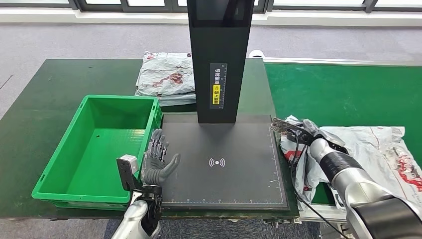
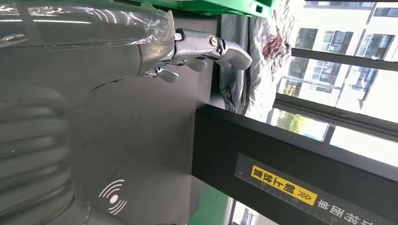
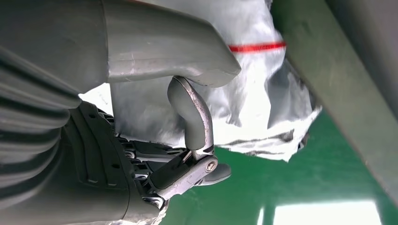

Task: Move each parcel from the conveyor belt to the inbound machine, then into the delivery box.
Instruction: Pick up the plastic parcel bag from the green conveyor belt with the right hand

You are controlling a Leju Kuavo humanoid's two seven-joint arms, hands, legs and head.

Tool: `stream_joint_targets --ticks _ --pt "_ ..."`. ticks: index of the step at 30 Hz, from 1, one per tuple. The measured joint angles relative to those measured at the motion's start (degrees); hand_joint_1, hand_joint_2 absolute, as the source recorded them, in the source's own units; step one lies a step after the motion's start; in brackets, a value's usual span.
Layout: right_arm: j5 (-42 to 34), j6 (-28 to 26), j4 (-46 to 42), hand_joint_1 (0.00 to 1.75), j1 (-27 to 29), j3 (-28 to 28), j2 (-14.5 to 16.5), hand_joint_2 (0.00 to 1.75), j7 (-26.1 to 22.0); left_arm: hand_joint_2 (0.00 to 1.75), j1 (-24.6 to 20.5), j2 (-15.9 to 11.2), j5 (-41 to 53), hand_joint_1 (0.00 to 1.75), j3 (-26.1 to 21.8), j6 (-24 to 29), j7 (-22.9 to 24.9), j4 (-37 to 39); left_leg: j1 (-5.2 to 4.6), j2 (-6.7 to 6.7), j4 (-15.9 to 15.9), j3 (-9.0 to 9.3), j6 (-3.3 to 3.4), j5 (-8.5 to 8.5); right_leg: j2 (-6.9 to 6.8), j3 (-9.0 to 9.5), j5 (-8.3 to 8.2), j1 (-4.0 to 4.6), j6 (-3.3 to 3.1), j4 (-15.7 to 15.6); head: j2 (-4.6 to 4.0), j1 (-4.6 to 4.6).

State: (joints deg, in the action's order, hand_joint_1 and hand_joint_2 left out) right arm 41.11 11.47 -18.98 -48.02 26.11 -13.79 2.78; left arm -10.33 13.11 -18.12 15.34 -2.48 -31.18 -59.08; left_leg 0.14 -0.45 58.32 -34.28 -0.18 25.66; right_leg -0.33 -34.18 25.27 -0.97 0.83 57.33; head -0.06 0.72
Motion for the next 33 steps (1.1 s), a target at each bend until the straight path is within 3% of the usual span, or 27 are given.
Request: stream_joint_targets --ticks 5,10,19,20,23,24,33 --pt "4.97 5.39 0.46 0.00 0.09 3.33 0.02 1.75 -0.62 1.75 -0.21 0.01 0.07 0.00 0.00 -0.22 0.23 0.33 0.00 0.01 0.00 0.01 0.00 0.00 0.01 -0.02 0.00 0.00 0.00 -0.01 0.00 0.00" --pt "13.94 11.48 0.74 0.00 0.68 11.19 -0.61 1.75 -3.78 1.75 -0.99 0.06 -0.02 0.00 0.02 -0.86 -0.21 1.91 0.00 0.04 0.01 0.04 0.00 0.00 0.04 -0.04 0.00 0.00 0.00 -0.03 0.00 0.01" --pt "16.47 12.21 0.76 0.00 0.11 19.57 -2.76 1.75 -5.42 1.75 -1.95 0.48 -0.18 0.00 0.04 -0.96 -0.46 3.79 0.01 0.07 0.01 0.33 0.01 0.02 0.09 0.26 0.01 0.01 0.02 -0.09 -0.01 0.01" --pt "16.49 12.26 0.77 0.24 0.06 19.88 -2.83 1.75 -5.46 1.75 -1.99 0.51 -0.18 0.00 0.04 -0.97 -0.46 3.92 0.01 0.07 0.01 0.36 0.01 0.02 0.09 0.30 0.02 0.01 0.02 -0.09 -0.01 0.00" --pt "16.64 12.61 0.76 1.55 -0.02 20.64 -3.07 1.75 -5.59 1.75 -2.12 0.54 -0.19 0.00 0.04 -1.05 -0.46 4.24 0.00 0.07 0.01 0.45 0.02 0.02 0.09 0.39 0.02 0.00 0.02 -0.10 -0.01 0.00" --pt "16.66 12.69 0.75 1.75 -0.02 20.83 -3.17 1.75 -5.61 1.75 -2.16 0.55 -0.20 0.00 0.04 -1.09 -0.46 4.30 0.00 0.07 0.01 0.47 0.03 0.03 0.08 0.42 0.02 0.00 0.03 -0.11 0.00 0.00" --pt "15.66 10.88 0.75 1.75 0.66 21.60 -3.74 1.75 -4.13 1.75 -2.80 0.74 -0.20 0.00 0.04 -1.19 -0.03 4.46 0.01 0.09 0.01 0.73 0.11 0.08 0.08 0.72 0.04 0.01 0.07 -0.22 0.00 0.00"
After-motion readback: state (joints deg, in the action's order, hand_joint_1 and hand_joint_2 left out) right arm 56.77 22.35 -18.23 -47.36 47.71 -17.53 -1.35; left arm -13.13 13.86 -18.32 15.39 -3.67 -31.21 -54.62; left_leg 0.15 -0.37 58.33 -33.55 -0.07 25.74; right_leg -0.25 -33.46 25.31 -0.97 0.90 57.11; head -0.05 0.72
